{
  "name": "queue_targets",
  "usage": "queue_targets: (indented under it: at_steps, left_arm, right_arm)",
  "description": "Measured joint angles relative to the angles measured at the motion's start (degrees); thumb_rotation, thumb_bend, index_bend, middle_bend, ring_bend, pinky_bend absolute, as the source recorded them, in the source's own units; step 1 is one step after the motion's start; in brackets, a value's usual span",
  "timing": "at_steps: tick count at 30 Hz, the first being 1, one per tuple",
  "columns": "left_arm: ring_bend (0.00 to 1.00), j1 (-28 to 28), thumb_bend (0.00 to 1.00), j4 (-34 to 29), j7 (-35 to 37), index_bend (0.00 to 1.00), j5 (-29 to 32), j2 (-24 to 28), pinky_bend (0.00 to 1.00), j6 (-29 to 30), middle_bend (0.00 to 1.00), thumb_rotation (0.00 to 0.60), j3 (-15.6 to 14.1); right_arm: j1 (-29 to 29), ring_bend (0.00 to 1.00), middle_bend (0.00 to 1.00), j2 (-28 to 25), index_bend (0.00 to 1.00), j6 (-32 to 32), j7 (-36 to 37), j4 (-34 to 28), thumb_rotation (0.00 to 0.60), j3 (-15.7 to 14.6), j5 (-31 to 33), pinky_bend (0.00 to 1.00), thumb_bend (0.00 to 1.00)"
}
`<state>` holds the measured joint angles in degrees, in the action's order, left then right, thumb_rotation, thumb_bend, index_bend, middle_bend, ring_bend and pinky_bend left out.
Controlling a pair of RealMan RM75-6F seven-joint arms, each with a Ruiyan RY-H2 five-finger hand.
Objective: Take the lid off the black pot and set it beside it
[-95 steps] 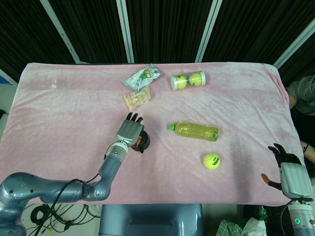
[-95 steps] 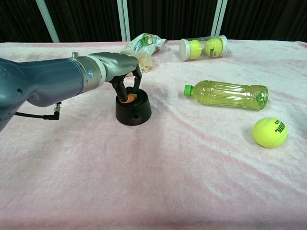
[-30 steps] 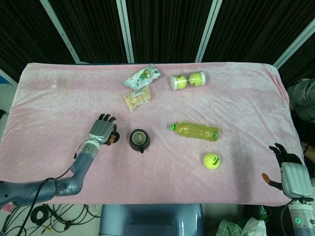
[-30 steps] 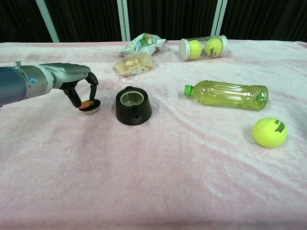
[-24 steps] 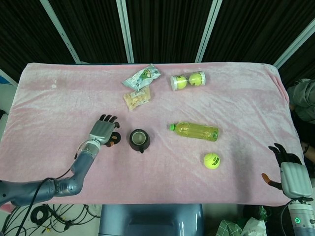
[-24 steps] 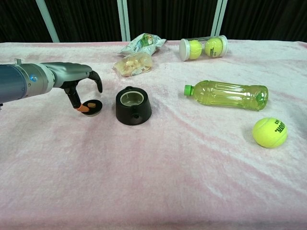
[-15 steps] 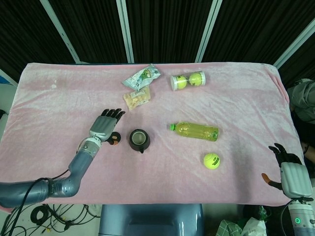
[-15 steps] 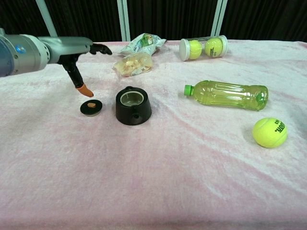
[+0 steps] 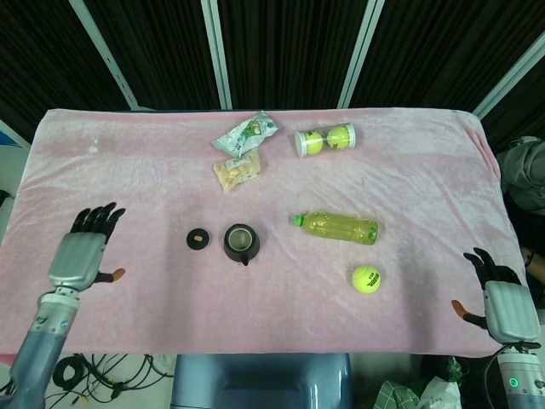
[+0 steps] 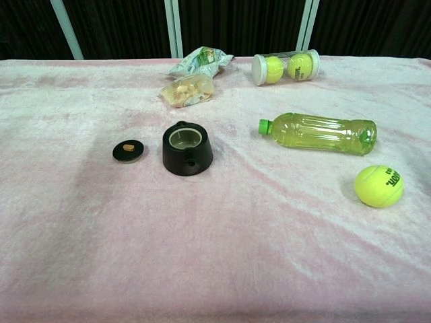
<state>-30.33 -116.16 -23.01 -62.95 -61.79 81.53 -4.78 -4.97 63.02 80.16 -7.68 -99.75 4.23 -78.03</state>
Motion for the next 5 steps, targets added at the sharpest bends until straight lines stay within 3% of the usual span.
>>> queue_targets:
  at_steps: [5]
  left_arm:
    - [0.0,8.21,0.13,3.58,14.22,0.15,-16.98,5.14,0.0,5.59,0.02,0.6,-7.27]
  right_arm:
    - [-0.11,0.29,0.12,0.24,0.19,0.02,-0.55,0.16,0.6,0.08,0.09,0.22,0.12]
